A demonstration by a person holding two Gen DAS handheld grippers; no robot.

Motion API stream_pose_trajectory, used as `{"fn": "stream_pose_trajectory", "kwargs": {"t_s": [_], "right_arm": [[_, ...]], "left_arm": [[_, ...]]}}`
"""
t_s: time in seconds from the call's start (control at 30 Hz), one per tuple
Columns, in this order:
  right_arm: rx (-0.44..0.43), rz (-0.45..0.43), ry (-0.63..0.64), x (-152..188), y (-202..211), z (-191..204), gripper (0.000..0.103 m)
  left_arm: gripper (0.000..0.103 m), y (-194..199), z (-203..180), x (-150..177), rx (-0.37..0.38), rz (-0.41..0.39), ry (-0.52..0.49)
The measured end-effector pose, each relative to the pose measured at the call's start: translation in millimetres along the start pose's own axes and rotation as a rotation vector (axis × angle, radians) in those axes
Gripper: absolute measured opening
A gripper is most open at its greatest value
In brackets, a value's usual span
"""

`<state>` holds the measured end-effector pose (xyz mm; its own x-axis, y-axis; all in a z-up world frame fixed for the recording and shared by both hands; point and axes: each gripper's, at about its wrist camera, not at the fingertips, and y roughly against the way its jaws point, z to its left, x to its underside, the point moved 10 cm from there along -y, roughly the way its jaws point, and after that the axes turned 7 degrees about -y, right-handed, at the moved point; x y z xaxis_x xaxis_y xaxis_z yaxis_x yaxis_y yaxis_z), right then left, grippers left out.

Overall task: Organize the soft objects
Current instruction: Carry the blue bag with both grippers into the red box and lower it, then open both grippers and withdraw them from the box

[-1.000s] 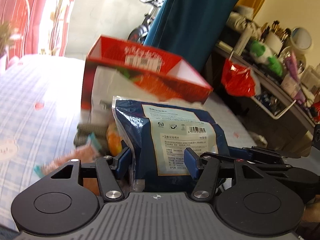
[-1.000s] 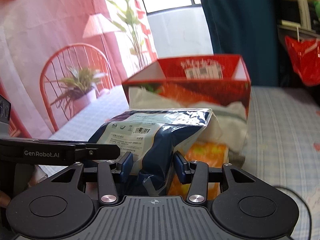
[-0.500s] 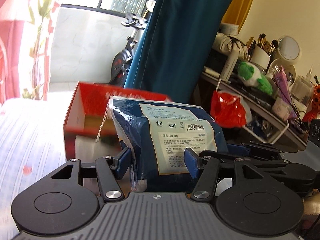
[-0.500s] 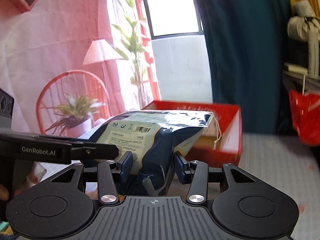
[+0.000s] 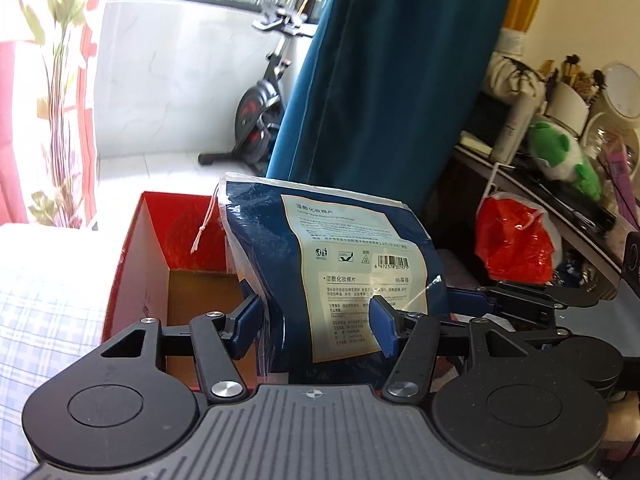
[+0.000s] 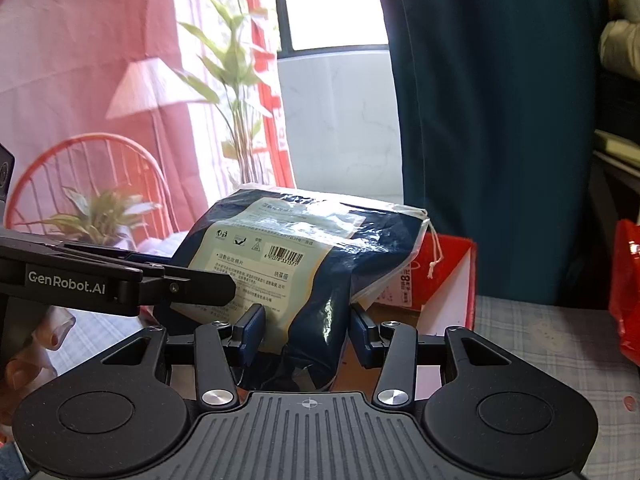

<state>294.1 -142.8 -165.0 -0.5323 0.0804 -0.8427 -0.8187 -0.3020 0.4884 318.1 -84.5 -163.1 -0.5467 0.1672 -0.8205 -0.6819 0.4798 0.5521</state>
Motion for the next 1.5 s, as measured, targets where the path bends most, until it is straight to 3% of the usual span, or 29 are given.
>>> {"fn": "stream_pose_trajectory", "kwargs": {"t_s": [0.4,0.77,1.03,1.5], "right_arm": [[0.028,0.097,-0.029,13,-50,-24,0.043],[0.085,0.120,-0.046,13,-72,-38,0.043],[0.101,0.107,-0.014,17,-60,-36,0.043],[0.130,0.059,0.026,16,-7,-20,0.043]], "left_arm": [[0.060,-47,19,19,0.023,0.109,0.043],[0.060,-63,21,25,0.019,0.146,0.044],[0.062,-49,23,26,-0.023,0.129,0.014],[0.062,20,19,15,-0.193,0.048,-0.119]]}}
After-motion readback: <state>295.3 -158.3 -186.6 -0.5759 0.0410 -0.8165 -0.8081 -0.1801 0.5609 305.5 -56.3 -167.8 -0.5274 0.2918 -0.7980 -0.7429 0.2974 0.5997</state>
